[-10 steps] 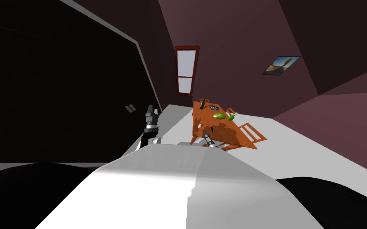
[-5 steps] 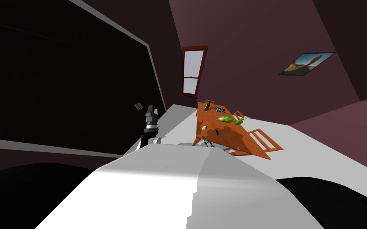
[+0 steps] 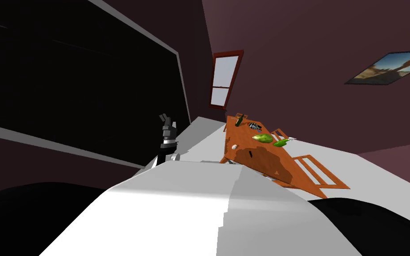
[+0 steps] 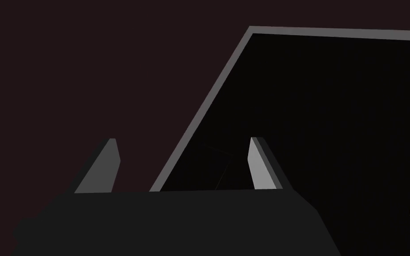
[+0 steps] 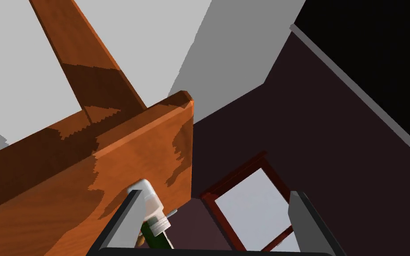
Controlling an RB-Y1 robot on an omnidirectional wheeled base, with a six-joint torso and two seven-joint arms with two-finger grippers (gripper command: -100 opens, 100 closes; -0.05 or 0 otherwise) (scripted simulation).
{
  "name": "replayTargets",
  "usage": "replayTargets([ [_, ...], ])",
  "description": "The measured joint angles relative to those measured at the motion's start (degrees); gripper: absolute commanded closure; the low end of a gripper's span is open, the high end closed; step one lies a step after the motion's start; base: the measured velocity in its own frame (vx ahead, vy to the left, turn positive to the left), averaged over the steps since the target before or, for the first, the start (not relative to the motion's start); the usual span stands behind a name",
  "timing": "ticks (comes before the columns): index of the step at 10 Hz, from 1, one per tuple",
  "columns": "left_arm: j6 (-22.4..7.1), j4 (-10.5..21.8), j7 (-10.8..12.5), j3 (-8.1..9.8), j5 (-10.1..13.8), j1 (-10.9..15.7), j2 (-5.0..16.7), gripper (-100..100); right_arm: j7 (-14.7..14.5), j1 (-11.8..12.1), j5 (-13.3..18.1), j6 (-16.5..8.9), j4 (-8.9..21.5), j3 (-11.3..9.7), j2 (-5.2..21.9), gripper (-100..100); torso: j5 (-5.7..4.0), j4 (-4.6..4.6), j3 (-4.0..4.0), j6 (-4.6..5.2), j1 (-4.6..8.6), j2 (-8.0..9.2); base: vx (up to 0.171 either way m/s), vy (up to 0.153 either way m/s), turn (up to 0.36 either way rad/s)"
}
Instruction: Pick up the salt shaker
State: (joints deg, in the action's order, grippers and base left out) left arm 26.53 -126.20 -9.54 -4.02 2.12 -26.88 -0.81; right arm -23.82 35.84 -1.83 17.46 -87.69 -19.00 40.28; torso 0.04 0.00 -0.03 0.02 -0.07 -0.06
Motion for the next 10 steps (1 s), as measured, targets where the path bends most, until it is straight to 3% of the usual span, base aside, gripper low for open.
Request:
replayTargets([
  [4, 0.0, 0.0, 0.0, 0.00, 0.0, 0.0, 0.0, 0, -0.2, -1.2, 2.4, -1.4, 7.1, -2.8, 6.7, -100, 0.02, -0.02, -0.07, 0.00, -0.05, -0.13, 0.060, 0.040, 0.153],
  [5, 0.0, 0.0, 0.0, 0.01, 0.0, 0.0, 0.0, 0, -0.4, -1.1, 2.9, -2.4, 7.1, -3.1, 7.5, -100, 0.00, -0.02, -0.06, 0.03, 0.00, -0.10, 0.057, 0.032, 0.200],
  [7, 0.0, 0.0, 0.0, 0.00, 0.0, 0.0, 0.0, 0, -0.9, -2.4, 4.7, -3.6, 11.0, -4.7, 9.6, -100, 0.00, -0.03, -0.09, -0.01, -0.01, -0.17, 0.077, 0.030, 0.170],
  [10, 0.0, 0.0, 0.0, 0.01, 0.0, 0.0, 0.0, 0, -0.7, -3.5, 6.8, -5.9, 13.7, -6.5, 13.5, -100, -0.01, -0.04, -0.12, 0.00, 0.01, -0.22, 0.089, 0.029, 0.196],
])
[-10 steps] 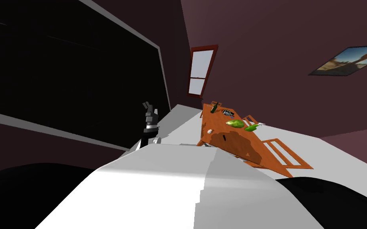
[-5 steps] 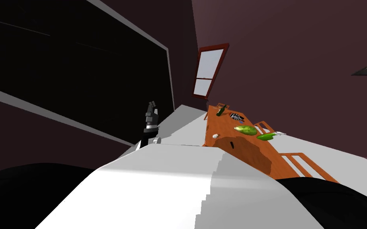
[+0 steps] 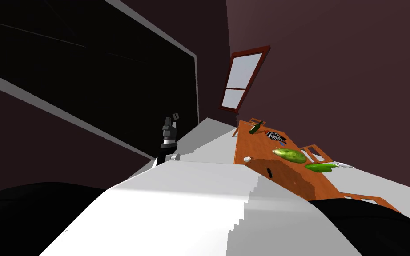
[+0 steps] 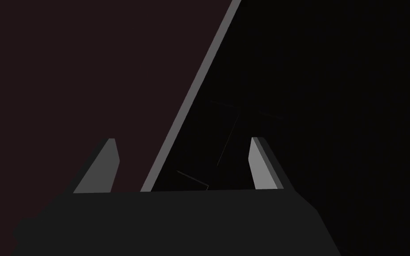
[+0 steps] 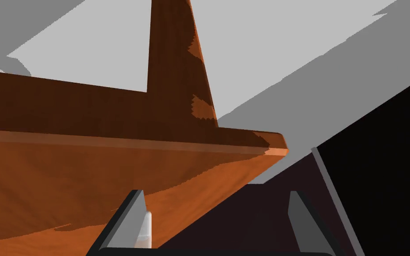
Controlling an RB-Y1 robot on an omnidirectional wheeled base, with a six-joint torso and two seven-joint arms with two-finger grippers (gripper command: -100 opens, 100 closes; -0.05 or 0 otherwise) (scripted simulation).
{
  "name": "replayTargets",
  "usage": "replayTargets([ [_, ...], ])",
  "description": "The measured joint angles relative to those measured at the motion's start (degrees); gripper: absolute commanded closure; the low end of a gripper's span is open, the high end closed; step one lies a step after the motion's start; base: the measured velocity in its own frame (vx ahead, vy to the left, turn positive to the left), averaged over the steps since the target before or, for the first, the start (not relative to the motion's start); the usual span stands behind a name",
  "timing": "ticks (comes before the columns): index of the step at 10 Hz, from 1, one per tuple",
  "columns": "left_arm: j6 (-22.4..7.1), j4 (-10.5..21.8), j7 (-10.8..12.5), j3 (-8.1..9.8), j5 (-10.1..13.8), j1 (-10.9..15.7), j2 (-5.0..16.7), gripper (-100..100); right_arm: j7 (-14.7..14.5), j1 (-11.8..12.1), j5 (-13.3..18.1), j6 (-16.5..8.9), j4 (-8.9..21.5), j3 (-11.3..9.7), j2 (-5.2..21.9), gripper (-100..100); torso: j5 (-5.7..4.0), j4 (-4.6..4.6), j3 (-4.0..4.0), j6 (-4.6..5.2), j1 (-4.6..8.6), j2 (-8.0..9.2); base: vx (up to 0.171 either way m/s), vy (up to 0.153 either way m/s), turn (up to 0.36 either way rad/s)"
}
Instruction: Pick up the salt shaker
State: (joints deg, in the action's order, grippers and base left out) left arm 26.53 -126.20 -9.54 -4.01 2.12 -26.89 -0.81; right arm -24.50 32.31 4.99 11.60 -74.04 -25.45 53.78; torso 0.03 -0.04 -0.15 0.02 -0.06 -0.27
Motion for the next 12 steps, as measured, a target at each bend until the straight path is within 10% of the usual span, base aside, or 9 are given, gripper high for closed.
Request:
replayTargets([
  [9, 0.0, 0.0, 0.0, 0.01, 0.0, 0.0, 0.0, 0, 1.3, -3.3, 7.8, -4.3, 9.3, -3.6, 10.4, -100, -0.02, -0.02, -0.03, 0.05, 0.05, -0.03, 0.085, 0.003, 0.115],
  [10, 0.0, 0.0, 0.0, 0.01, 0.0, 0.0, 0.0, 0, 1.3, -3.4, 7.9, -4.3, 9.5, -3.6, 10.4, 0, -0.02, 0.02, 0.07, 0.08, 0.03, 0.15, 0.009, -0.001, -0.001],
  [11, 0.0, 0.0, 0.0, 0.01, 0.0, 0.0, 0.0, 0, 1.3, -3.4, 7.9, -4.3, 9.5, -3.6, 10.4, -100, -0.02, 0.05, 0.16, 0.08, 0.02, 0.30, 0.007, -0.027, 0.077],
  [12, 0.0, 0.0, 0.0, 0.01, 0.0, 0.0, 0.0, 0, 1.2, -3.9, 8.1, -4.6, 10.0, -3.7, 9.6, -100, -0.04, 0.07, 0.19, 0.06, 0.10, 0.34, 0.010, -0.050, 0.063],
])
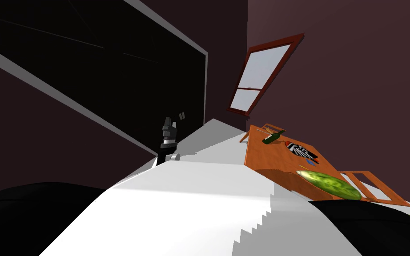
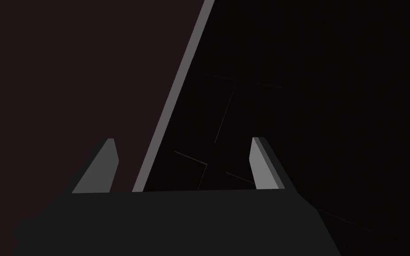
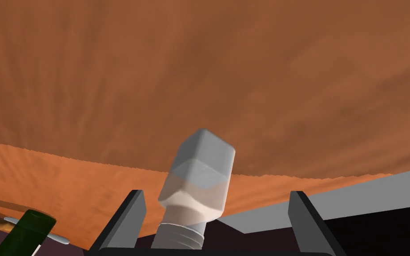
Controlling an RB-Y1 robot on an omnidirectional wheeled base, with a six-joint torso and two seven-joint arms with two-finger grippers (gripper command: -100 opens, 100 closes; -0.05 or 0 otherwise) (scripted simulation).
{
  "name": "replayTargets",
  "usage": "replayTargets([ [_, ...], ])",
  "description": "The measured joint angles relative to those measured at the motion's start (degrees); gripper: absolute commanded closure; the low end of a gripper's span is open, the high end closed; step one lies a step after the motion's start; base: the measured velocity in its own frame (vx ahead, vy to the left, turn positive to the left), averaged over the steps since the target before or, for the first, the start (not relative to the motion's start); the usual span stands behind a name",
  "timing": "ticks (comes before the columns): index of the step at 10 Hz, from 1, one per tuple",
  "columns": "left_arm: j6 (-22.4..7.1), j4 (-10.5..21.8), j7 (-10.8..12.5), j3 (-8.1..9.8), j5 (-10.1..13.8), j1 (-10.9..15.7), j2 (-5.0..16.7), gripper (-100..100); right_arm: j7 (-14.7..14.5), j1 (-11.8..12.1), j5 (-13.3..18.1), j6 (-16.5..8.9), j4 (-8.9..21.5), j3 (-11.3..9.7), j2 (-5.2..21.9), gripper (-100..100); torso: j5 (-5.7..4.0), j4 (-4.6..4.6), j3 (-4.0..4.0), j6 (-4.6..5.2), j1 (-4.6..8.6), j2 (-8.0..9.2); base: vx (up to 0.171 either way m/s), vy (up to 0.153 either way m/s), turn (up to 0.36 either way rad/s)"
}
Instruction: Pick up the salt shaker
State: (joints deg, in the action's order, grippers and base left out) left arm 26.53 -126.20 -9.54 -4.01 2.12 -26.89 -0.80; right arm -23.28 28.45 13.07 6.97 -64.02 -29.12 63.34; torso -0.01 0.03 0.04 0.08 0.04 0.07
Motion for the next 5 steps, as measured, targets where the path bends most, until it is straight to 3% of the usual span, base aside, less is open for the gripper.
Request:
replayTargets([
  [3, 0.0, 0.0, 0.0, 0.00, 0.0, 0.0, 0.0, 0, -0.6, -1.3, 0.9, -0.6, 2.2, 0.0, -3.0, -100, -0.03, 0.01, 0.03, 0.02, 0.10, 0.06, -0.001, -0.041, 0.049],
  [4, 0.0, 0.0, 0.0, 0.00, 0.0, 0.0, 0.0, 0, -0.6, -1.3, 0.9, -0.7, 2.3, 0.0, -3.1, 100, 0.00, 0.01, 0.04, 0.03, 0.01, 0.07, 0.000, -0.007, -0.004],
  [5, 0.0, 0.0, 0.0, 0.00, 0.0, 0.0, 0.0, 0, -0.6, -1.3, 0.9, -0.7, 2.3, 0.1, -3.0, 100, -0.06, 0.00, 0.03, 0.01, -0.07, 0.07, -0.001, -0.007, -0.003],
])
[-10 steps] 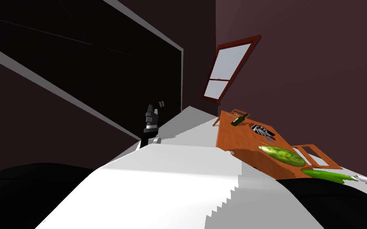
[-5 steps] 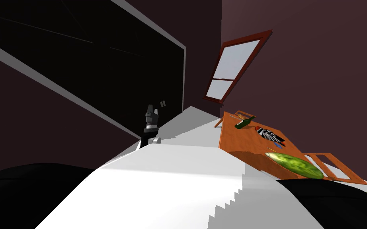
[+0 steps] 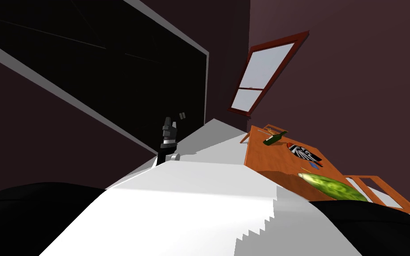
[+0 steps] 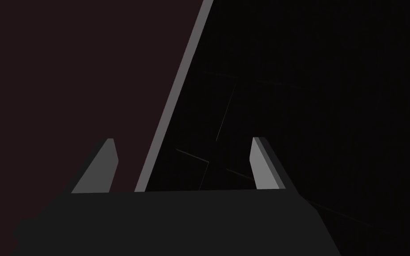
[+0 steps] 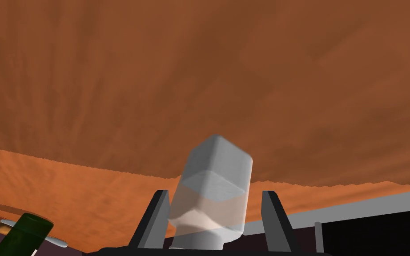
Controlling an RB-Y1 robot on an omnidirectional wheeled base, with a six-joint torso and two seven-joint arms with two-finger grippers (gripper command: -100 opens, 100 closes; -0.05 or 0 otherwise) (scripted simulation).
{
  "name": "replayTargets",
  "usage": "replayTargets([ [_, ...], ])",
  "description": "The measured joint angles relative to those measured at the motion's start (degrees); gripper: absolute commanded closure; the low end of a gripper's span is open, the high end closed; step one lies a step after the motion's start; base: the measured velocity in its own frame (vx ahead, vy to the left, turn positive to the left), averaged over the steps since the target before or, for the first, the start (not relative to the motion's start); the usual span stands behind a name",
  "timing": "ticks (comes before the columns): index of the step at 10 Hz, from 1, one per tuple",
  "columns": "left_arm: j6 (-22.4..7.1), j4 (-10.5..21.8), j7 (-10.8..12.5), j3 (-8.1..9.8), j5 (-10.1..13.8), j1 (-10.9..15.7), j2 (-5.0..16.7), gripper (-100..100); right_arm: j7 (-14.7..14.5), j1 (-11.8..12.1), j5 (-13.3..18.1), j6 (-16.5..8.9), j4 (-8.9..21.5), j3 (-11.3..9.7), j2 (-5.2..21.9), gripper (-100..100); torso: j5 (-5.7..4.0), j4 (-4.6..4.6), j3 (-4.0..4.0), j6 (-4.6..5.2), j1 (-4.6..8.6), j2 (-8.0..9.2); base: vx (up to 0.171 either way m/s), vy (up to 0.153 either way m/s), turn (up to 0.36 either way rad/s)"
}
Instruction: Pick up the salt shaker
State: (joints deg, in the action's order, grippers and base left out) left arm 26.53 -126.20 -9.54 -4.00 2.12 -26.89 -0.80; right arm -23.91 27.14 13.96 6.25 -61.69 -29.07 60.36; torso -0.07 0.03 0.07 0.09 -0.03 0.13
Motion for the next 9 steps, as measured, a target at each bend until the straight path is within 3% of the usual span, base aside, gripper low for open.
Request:
replayTargets([
  [3, 0.0, 0.0, 0.0, 0.00, 0.0, 0.0, 0.0, 0, 0.0, 0.0, 0.0, 0.1, 0.0, 0.0, 0.0, 100, -0.14, -0.02, -0.04, -0.02, 0.17, -0.07, 0.000, 0.000, 0.000],
  [4, 0.0, 0.0, 0.0, 0.00, 0.0, 0.0, 0.0, 0, 0.0, 0.0, 0.0, 0.1, 0.0, 0.0, 0.0, 0, -0.15, -0.02, -0.05, -0.03, 0.18, -0.07, 0.000, 0.000, 0.000],
  [5, 0.0, 0.0, 0.0, 0.00, 0.0, 0.0, 0.0, 0, 0.0, 0.0, 0.0, 0.0, 0.0, 0.0, 0.0, 100, -0.15, -0.02, -0.05, -0.03, 0.19, -0.08, -0.001, 0.044, -0.096],
  [8, 0.0, 0.0, 0.0, -0.01, 0.0, 0.0, 0.0, 0, 0.6, 1.6, -1.0, 0.8, -2.6, 0.0, 3.4, 100, -0.09, -0.01, -0.01, 0.01, -0.11, -0.01, -0.006, 0.058, -0.067],
  [9, 0.0, 0.0, 0.0, -0.01, 0.0, 0.0, 0.0, 0, 0.7, 1.7, -1.0, 0.8, -2.7, 0.0, 3.5, 0, -0.11, -0.01, -0.03, -0.01, 0.01, -0.04, -0.001, 0.007, 0.000],
])
